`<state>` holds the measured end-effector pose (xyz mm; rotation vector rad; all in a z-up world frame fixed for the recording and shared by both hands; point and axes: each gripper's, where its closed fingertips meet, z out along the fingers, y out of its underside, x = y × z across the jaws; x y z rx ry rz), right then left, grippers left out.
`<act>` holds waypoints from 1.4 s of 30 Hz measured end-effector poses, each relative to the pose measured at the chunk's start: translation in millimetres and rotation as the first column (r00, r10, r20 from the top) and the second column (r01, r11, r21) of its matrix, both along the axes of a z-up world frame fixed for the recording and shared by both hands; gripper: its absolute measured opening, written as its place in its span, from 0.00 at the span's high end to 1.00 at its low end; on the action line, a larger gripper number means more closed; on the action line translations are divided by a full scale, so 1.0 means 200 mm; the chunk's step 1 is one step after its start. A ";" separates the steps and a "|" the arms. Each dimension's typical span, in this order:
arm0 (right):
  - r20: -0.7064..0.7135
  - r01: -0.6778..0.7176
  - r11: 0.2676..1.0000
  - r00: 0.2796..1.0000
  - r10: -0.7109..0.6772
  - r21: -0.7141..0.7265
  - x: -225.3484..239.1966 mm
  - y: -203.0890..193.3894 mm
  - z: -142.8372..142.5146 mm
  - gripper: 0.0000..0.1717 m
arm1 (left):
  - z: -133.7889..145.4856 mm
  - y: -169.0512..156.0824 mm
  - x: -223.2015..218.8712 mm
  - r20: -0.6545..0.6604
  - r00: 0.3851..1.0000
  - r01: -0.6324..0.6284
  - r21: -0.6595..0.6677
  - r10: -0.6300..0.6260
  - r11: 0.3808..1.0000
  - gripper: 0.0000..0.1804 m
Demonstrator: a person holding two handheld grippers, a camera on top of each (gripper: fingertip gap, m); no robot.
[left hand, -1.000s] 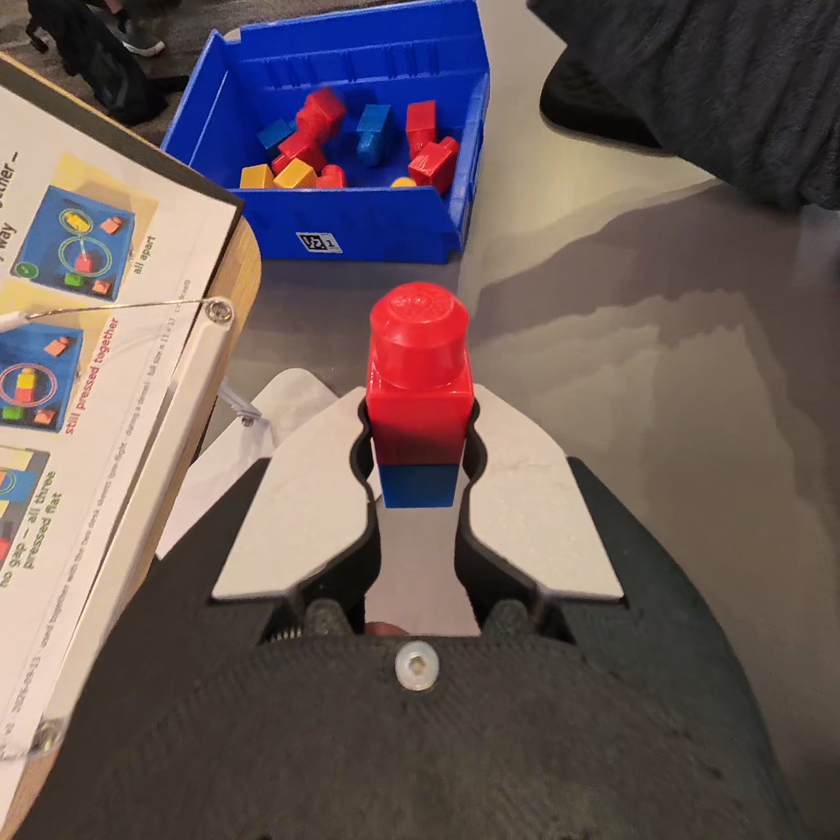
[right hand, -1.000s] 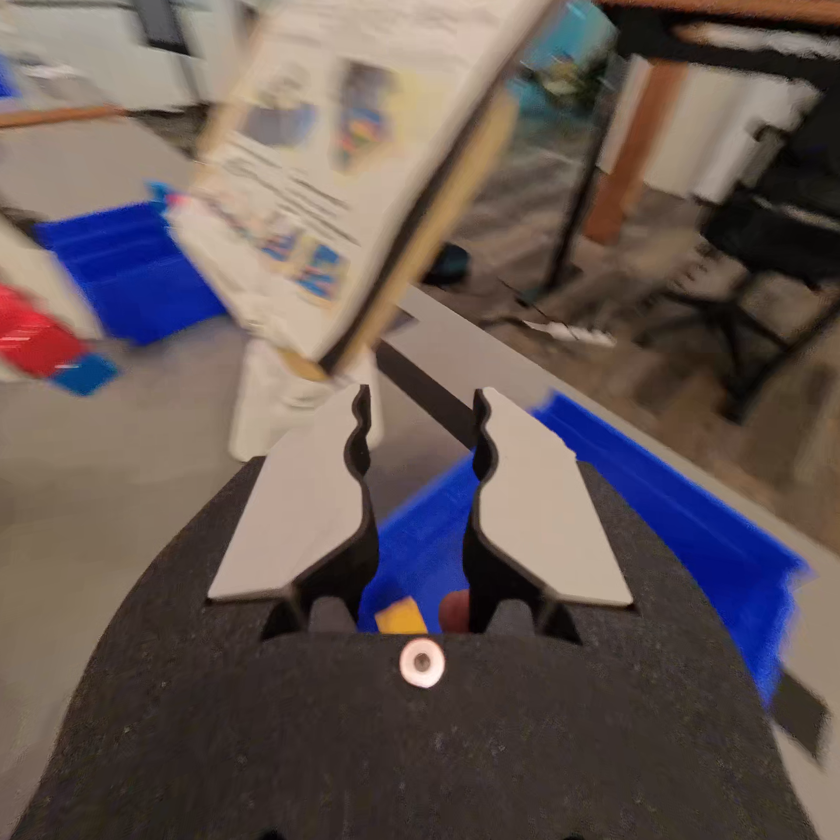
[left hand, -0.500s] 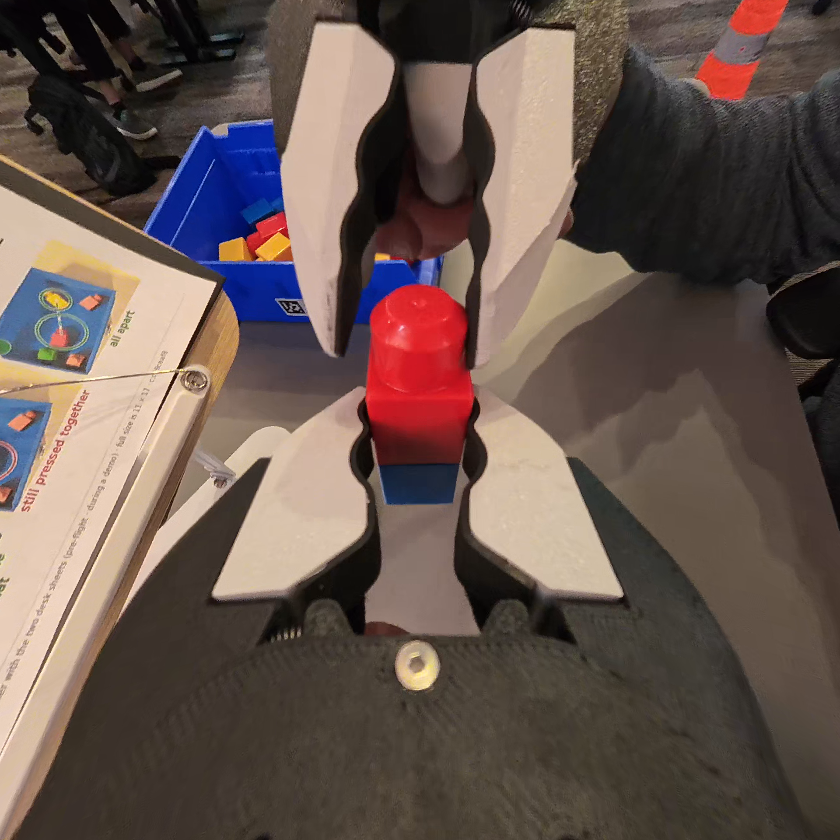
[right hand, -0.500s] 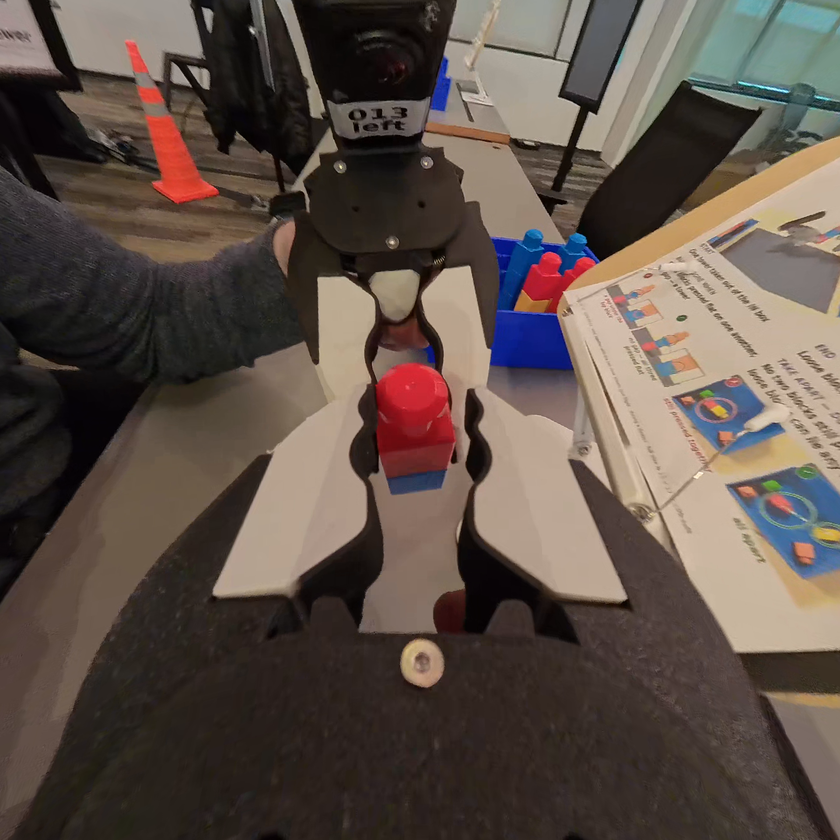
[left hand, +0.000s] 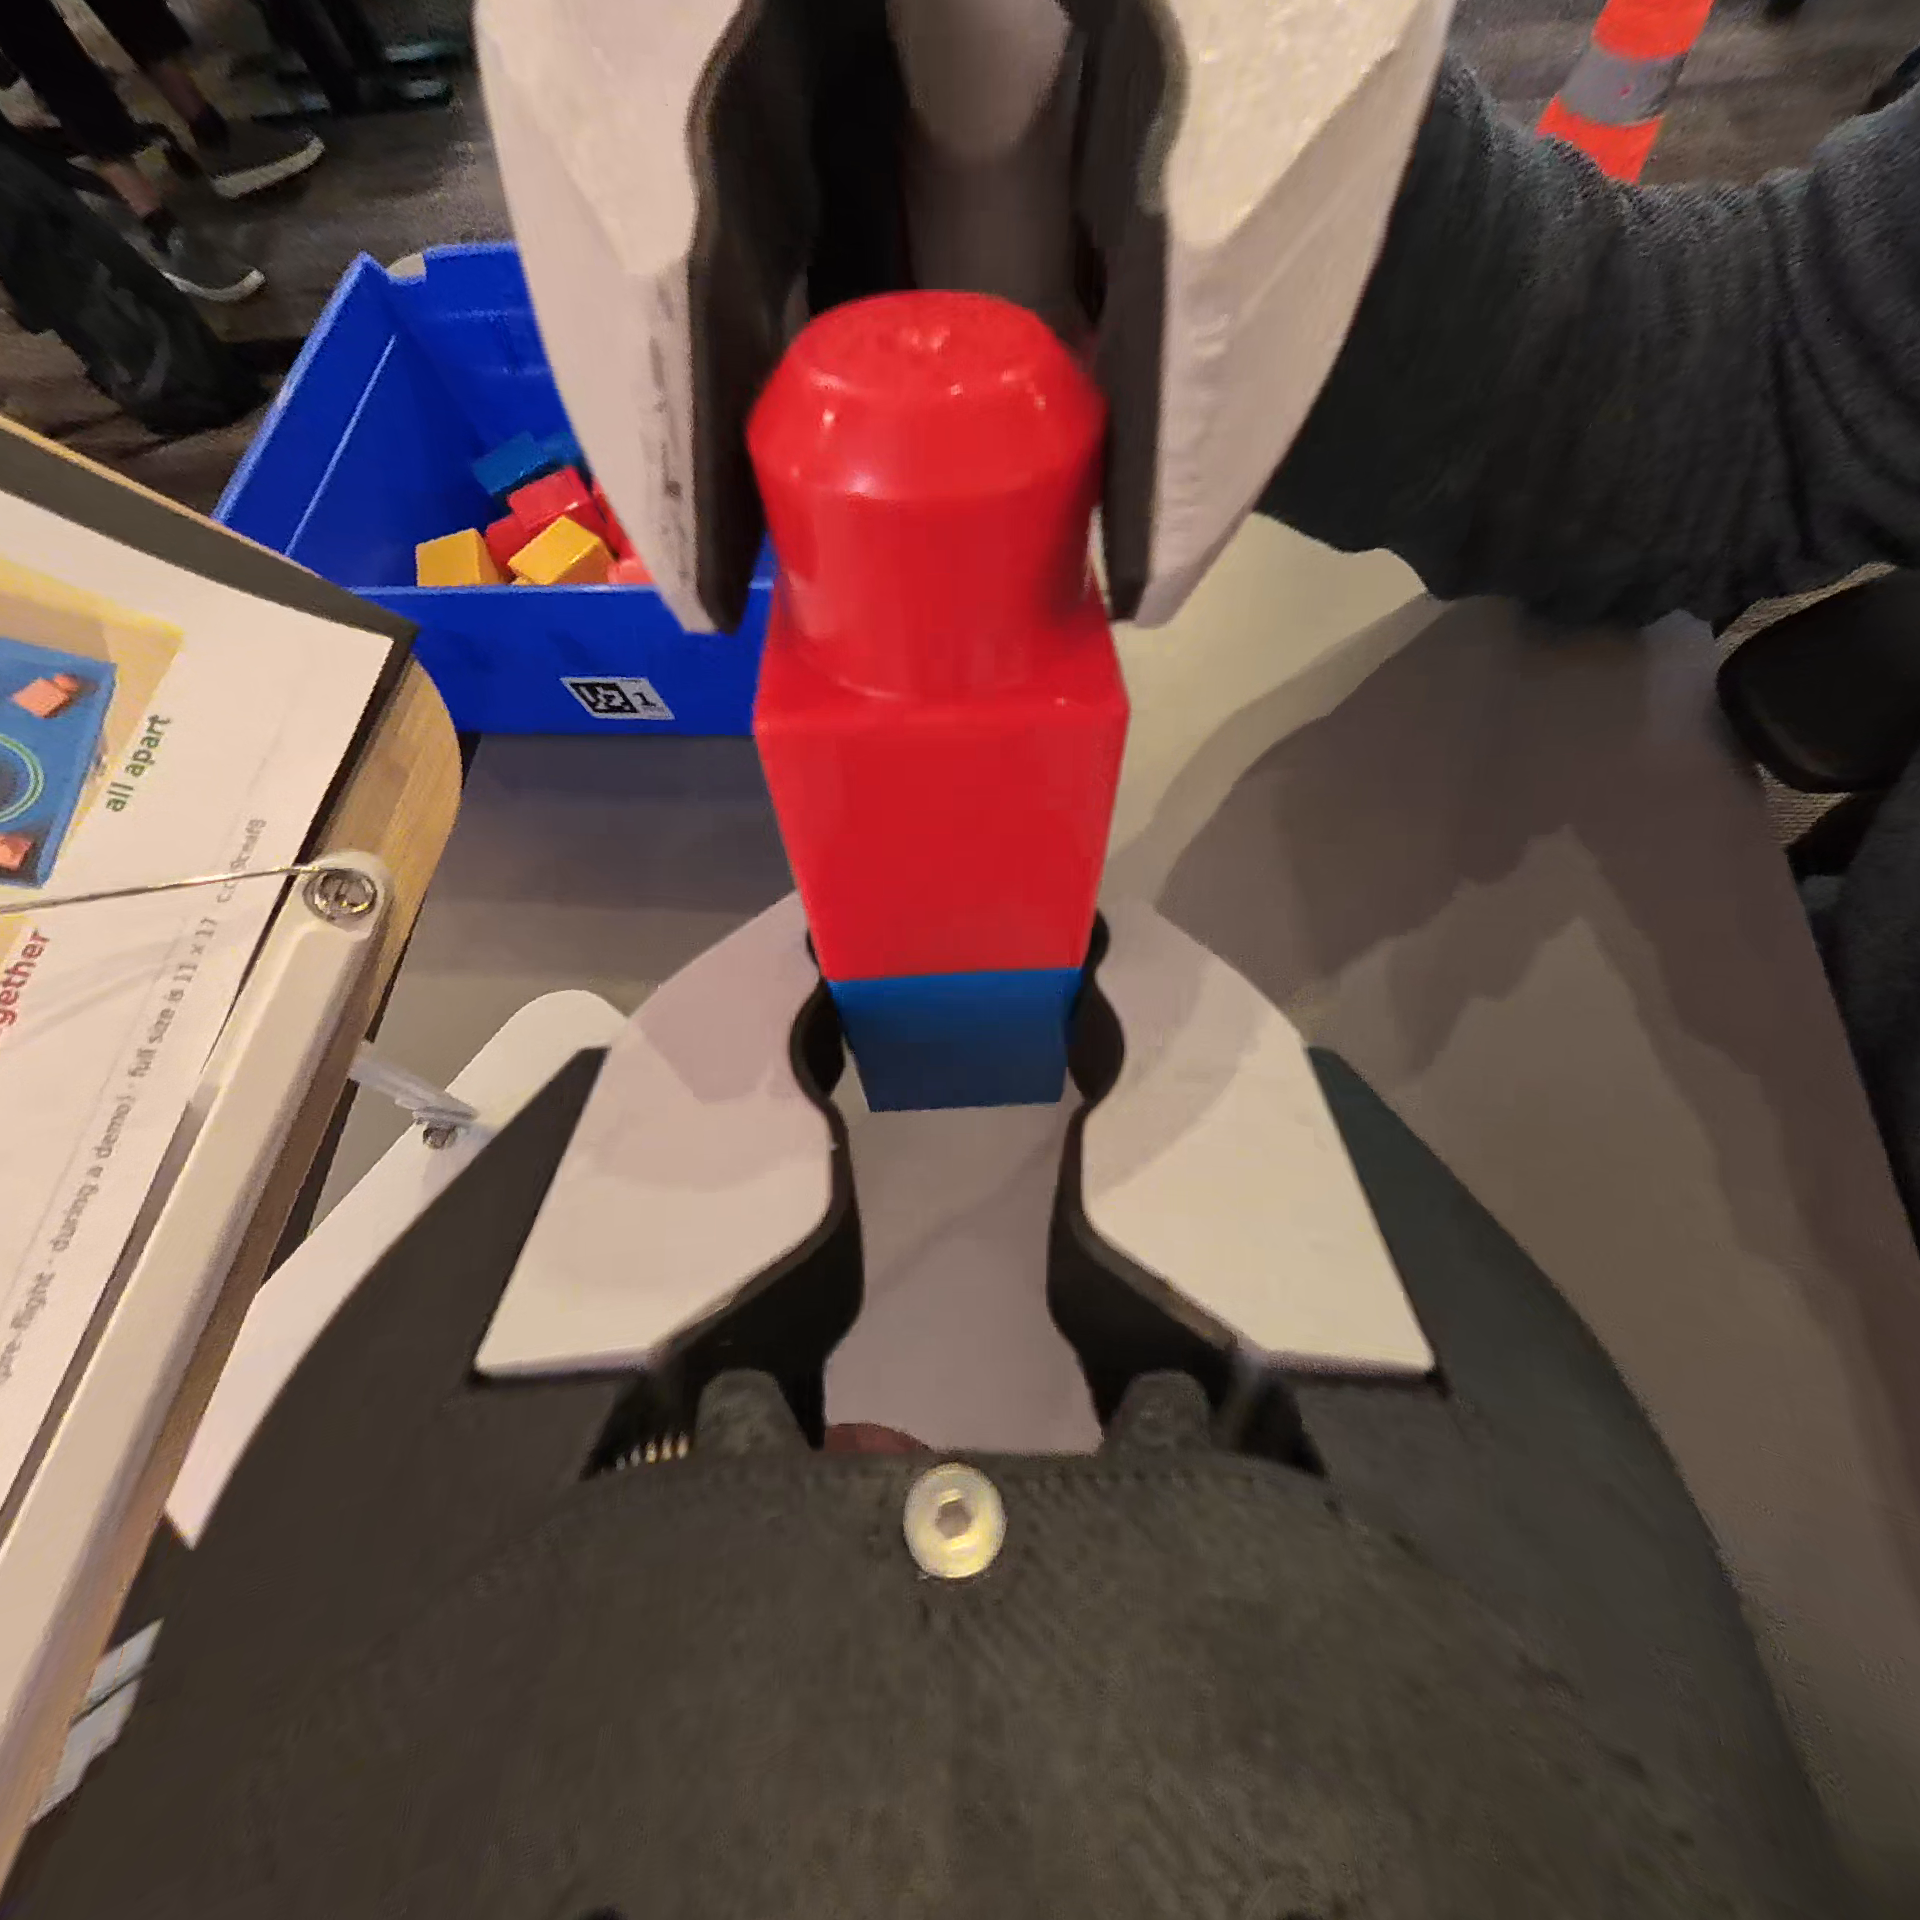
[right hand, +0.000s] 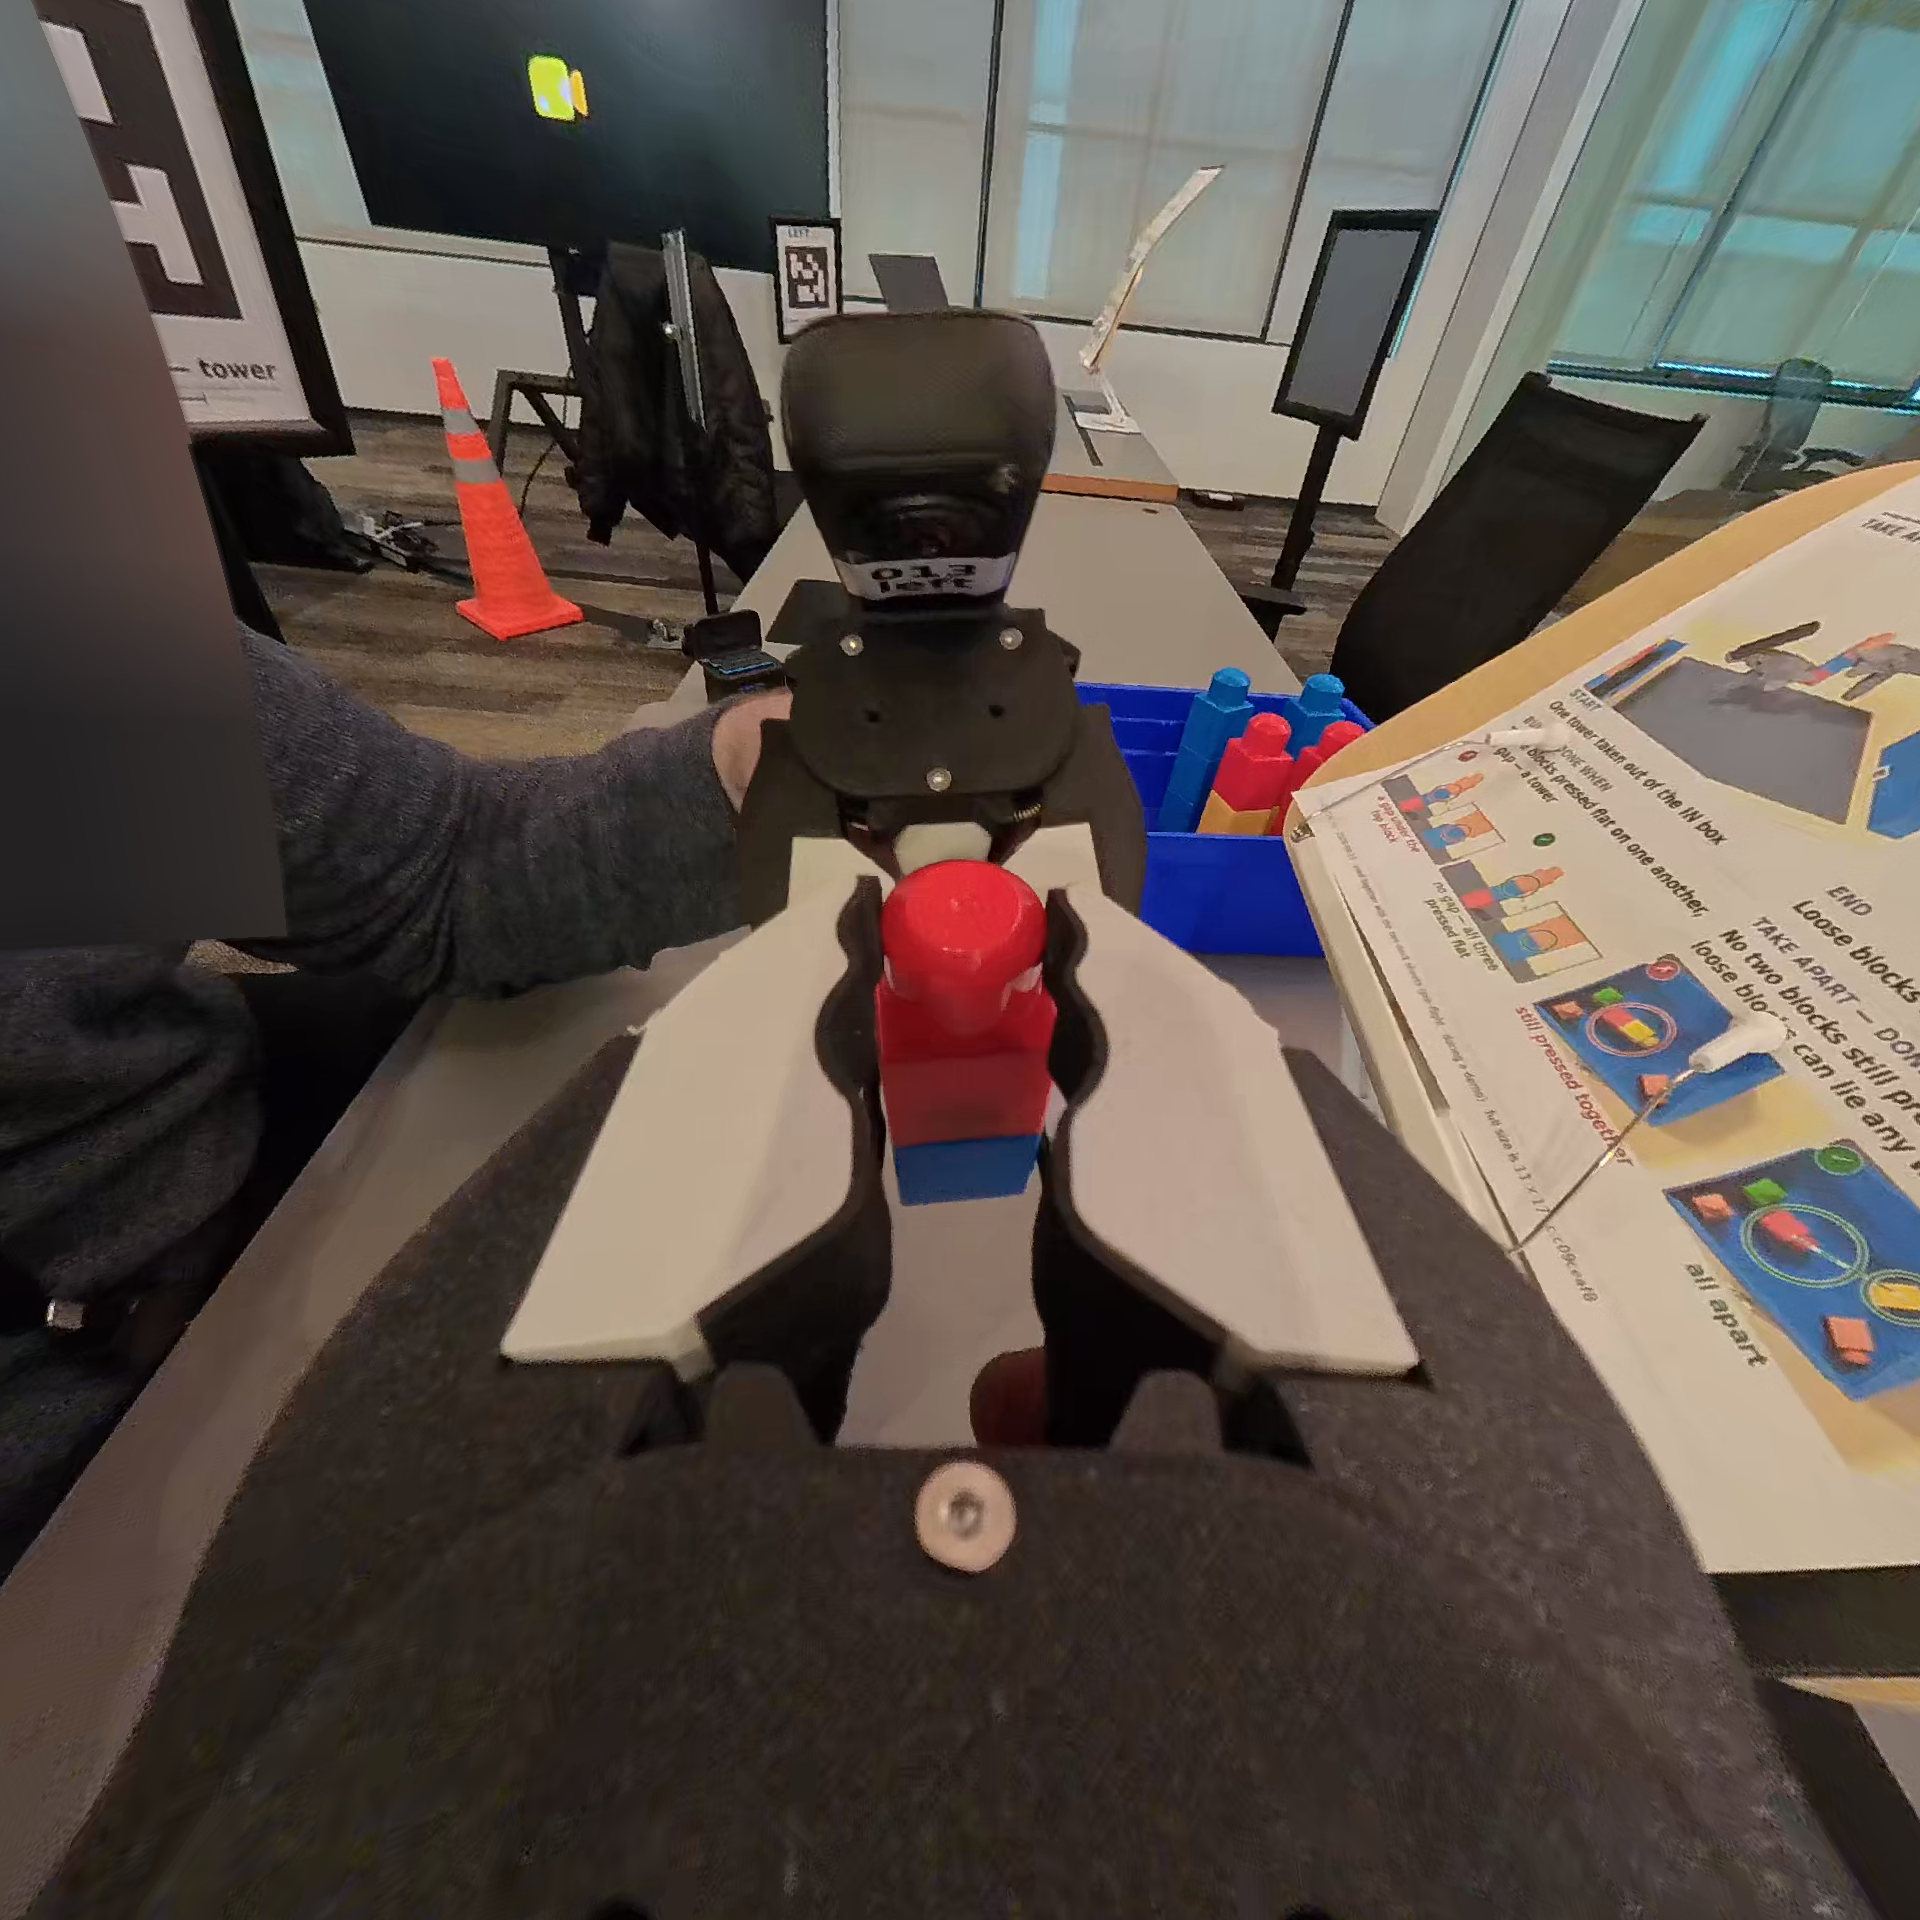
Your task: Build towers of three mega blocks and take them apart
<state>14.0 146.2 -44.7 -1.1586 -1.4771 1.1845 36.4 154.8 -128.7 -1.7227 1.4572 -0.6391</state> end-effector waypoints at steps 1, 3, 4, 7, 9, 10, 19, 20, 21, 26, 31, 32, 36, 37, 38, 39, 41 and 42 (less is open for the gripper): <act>0.004 0.006 1.000 1.000 -0.006 0.008 0.00 0.00 0.00 0.83 | 0.00 0.00 0.00 0.004 1.000 -0.001 0.001 0.001 1.000 0.78; 0.013 0.021 0.999 1.000 -0.022 0.033 0.00 0.00 0.00 0.83 | 0.00 0.01 0.00 -0.002 1.000 -0.007 0.000 0.007 1.000 0.78; 0.015 0.033 0.998 0.999 -0.034 0.053 0.00 0.00 0.00 0.83 | 0.00 0.01 -0.01 -0.004 1.000 -0.016 -0.013 0.016 1.000 0.78; -0.015 0.059 0.992 0.998 -0.058 0.111 0.01 -0.01 0.04 0.83 | 0.00 0.00 -0.02 -0.005 1.000 -0.016 -0.040 0.016 0.999 0.78; -0.105 0.091 0.994 0.991 -0.084 0.064 0.06 0.01 0.16 0.83 | -0.09 0.03 -0.08 -0.138 0.989 -0.058 0.008 0.058 0.998 0.78; -0.128 0.129 0.990 0.984 -0.121 0.059 0.11 0.04 0.20 0.83 | -0.11 0.04 -0.10 -0.175 0.983 -0.056 0.029 0.060 0.998 0.78; 0.138 0.644 0.764 0.753 -0.643 0.043 0.75 0.75 -0.08 0.83 | -0.02 0.05 -0.09 -0.109 0.991 -0.071 0.044 0.075 0.997 0.78; 0.174 0.683 0.729 0.714 -0.678 0.037 0.82 0.82 -0.14 0.81 | -0.01 0.05 -0.09 -0.096 0.992 -0.073 0.042 0.077 0.996 0.78; 0.204 0.718 0.696 0.677 -0.707 0.028 0.88 0.87 -0.19 0.79 | -0.01 0.05 -0.09 -0.085 0.993 -0.073 0.041 0.076 0.996 0.78; 0.237 0.790 0.613 0.593 -0.770 0.017 1.00 0.97 -0.24 0.71 | 0.01 0.07 -0.06 -0.059 0.994 -0.086 0.053 0.089 0.995 0.78; 0.112 0.410 0.910 0.903 -0.415 0.069 0.54 0.53 -0.07 0.76 | 0.03 0.07 -0.01 -0.006 0.997 -0.076 0.042 0.076 0.996 0.78; 0.111 0.325 0.942 0.936 -0.333 0.087 0.44 0.43 -0.06 0.75 | 0.04 0.07 -0.01 0.004 0.997 -0.071 0.045 0.071 0.996 0.78; 0.117 0.074 0.990 0.989 -0.088 0.120 0.12 0.12 -0.09 0.75 | 0.04 0.05 0.02 0.012 0.998 -0.059 0.049 0.059 0.997 0.78; 0.121 0.044 0.992 0.991 -0.059 0.118 0.07 0.08 -0.11 0.75 | 0.05 0.05 0.02 0.017 0.998 -0.055 0.054 0.055 0.997 0.78; 0.126 0.025 0.993 0.991 -0.039 0.112 0.04 0.05 -0.12 0.75 | 0.05 0.04 0.03 0.016 0.999 -0.041 0.050 0.041 0.998 0.78; 0.134 0.015 0.994 0.991 -0.030 0.108 0.01 0.03 -0.14 0.76 | 0.05 0.03 0.03 0.013 0.999 -0.032 0.054 0.031 0.998 0.78; 0.135 0.000 0.995 0.991 -0.014 0.103 -0.02 0.02 -0.16 0.80 | 0.05 0.02 0.04 0.005 0.999 -0.032 0.064 0.032 0.997 0.78; 0.126 -0.003 0.996 0.992 -0.009 0.094 -0.02 0.01 -0.15 0.83 | 0.05 0.03 0.03 0.005 0.999 -0.041 0.071 0.040 0.997 0.78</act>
